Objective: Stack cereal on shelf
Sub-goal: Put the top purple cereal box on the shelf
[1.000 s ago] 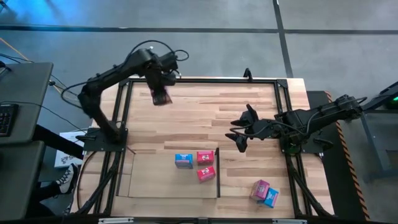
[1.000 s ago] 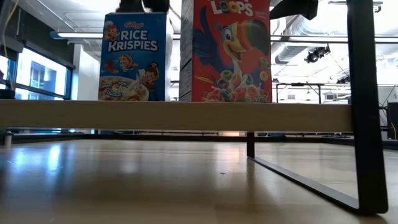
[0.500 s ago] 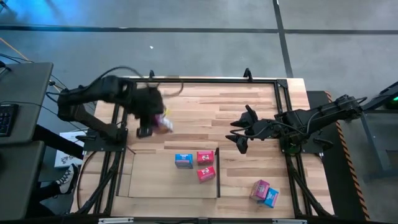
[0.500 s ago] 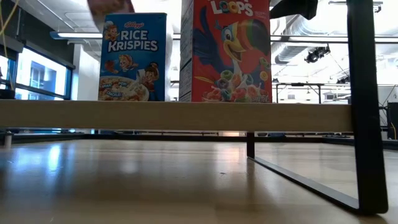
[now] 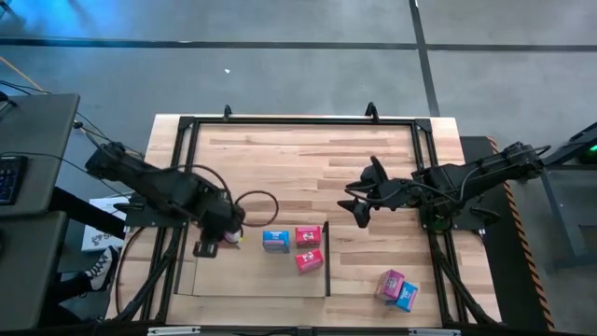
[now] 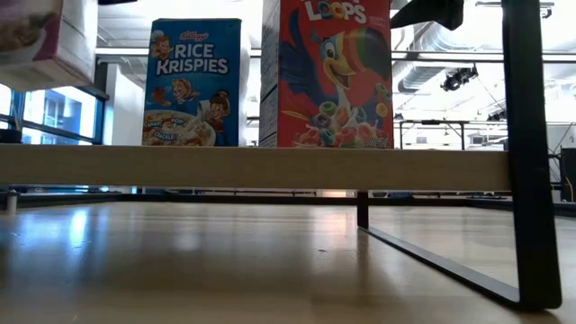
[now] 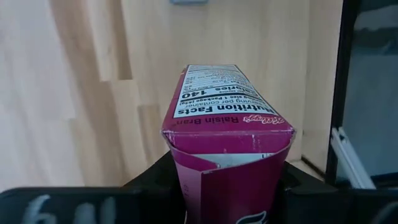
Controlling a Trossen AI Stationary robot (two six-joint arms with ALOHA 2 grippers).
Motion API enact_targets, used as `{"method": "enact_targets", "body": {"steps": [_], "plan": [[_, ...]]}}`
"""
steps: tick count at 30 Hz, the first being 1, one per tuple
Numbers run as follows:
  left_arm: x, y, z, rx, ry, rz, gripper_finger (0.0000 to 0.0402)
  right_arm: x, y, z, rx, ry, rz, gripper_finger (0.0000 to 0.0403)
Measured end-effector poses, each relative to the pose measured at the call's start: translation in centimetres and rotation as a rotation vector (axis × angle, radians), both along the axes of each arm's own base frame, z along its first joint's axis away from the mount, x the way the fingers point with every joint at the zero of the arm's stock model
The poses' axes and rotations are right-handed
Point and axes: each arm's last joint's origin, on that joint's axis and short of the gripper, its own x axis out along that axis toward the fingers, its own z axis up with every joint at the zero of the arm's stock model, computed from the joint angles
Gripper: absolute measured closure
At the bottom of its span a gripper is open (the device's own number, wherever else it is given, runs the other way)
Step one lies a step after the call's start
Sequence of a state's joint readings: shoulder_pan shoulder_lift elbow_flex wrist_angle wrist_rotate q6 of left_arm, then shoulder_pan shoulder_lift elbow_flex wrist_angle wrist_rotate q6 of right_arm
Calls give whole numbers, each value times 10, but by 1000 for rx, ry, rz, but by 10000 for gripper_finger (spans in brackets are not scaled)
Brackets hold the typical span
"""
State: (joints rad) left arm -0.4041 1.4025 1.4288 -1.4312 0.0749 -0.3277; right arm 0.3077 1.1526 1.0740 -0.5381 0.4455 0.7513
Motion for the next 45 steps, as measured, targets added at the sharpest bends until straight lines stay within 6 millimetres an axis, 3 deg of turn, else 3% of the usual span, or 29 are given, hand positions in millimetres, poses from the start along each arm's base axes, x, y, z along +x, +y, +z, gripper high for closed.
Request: {"method": "enact_targets", "body": {"steps": [9, 19, 27, 37, 45], "plan": [[-1, -18, -27, 17, 10, -32, 289, 0, -1, 0, 18, -8, -33, 104], [0, -17, -56, 57, 25, 51, 289, 0, -1, 0, 3, -7, -39, 104], [5, -20, -62, 49, 15, 79, 289, 0, -1, 0, -19, -1, -26, 104], [18, -27, -82, 88, 103, 100, 289, -1, -1, -1, -28, 10, -16, 104], [17, -26, -79, 76, 83, 92, 288, -1, -1, -1, -32, 14, -8, 104]]}}
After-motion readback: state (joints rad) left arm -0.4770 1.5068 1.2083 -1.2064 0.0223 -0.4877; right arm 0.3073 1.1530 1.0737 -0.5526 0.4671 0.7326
